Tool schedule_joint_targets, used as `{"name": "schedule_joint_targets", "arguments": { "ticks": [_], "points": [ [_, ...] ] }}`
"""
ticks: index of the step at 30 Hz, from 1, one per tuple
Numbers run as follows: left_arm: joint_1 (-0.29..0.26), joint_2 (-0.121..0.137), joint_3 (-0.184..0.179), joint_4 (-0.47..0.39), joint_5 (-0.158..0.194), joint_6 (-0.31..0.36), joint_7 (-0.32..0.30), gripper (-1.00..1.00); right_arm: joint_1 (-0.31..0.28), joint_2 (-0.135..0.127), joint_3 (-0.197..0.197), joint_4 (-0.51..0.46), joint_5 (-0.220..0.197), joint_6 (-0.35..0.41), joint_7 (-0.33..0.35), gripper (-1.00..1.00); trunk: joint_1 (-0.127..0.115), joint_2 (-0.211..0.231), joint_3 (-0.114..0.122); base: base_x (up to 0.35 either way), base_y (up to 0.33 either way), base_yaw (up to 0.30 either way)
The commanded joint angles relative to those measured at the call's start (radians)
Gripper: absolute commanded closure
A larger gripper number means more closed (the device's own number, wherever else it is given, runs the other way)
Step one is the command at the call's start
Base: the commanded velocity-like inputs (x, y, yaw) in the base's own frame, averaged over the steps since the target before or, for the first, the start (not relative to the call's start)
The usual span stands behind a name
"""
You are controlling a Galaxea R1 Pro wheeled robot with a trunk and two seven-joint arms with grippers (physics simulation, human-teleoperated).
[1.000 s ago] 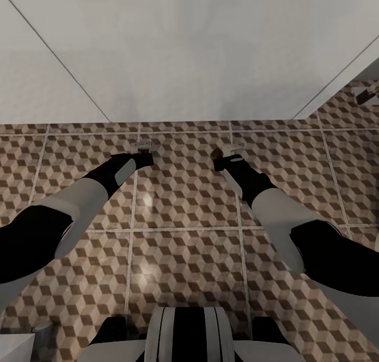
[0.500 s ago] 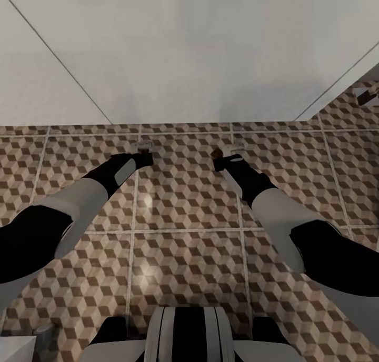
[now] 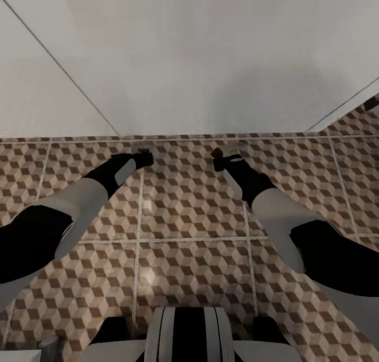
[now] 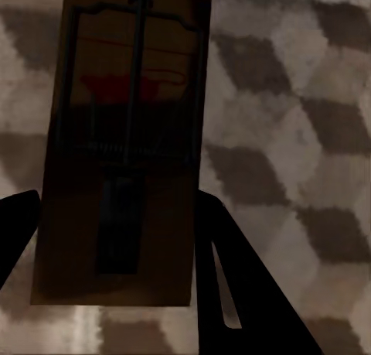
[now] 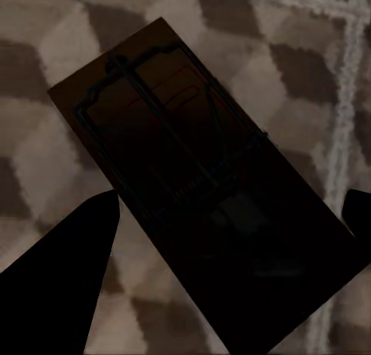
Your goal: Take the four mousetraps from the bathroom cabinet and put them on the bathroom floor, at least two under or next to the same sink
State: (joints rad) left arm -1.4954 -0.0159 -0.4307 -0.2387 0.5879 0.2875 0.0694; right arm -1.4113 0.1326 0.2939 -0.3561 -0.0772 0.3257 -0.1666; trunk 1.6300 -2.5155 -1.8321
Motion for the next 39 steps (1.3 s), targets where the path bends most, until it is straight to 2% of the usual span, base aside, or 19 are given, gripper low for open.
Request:
{"name": "schedule_joint_targets", "arguments": {
  "ticks": [1,10,15,17,21,24,39],
  "points": [
    [0.000,0.001,-0.008,-0.002,0.010,0.004,0.007,1.00,0.000,-0.001,0.008,-0.001,-0.009,0.006,-0.007,1.00,0.000,0.000,0.000,0.103,0.041,0.000],
    [0.000,0.001,-0.008,-0.001,0.010,0.004,0.007,1.00,0.000,-0.002,0.008,-0.001,-0.009,0.000,-0.007,1.00,0.000,0.000,0.000,0.039,0.008,0.000],
    [0.001,0.000,-0.008,-0.001,0.010,0.004,0.007,1.00,0.000,-0.005,0.007,0.010,-0.010,-0.073,-0.010,1.00,0.000,0.000,0.000,0.001,0.000,0.000],
    [0.001,0.000,-0.008,-0.001,0.009,0.004,0.007,1.00,0.000,-0.006,-0.010,0.038,-0.012,-0.105,-0.021,1.00,0.000,0.000,0.000,0.000,0.000,0.000],
    [0.001,-0.002,-0.009,-0.002,0.009,0.004,0.007,1.00,0.000,-0.007,-0.096,0.066,-0.010,-0.148,-0.088,1.00,0.000,0.000,0.000,0.000,0.000,0.000],
    [0.001,-0.010,-0.009,-0.002,0.008,0.004,0.008,1.00,0.000,-0.007,-0.123,0.070,-0.007,-0.161,-0.119,1.00,0.000,0.000,0.000,0.000,0.000,0.000],
    [0.001,-0.016,-0.008,-0.002,0.007,0.004,0.010,1.00,0.000,-0.005,-0.127,0.072,0.001,-0.166,-0.132,1.00,0.000,0.000,0.000,0.002,0.000,0.000]
  ]
}}
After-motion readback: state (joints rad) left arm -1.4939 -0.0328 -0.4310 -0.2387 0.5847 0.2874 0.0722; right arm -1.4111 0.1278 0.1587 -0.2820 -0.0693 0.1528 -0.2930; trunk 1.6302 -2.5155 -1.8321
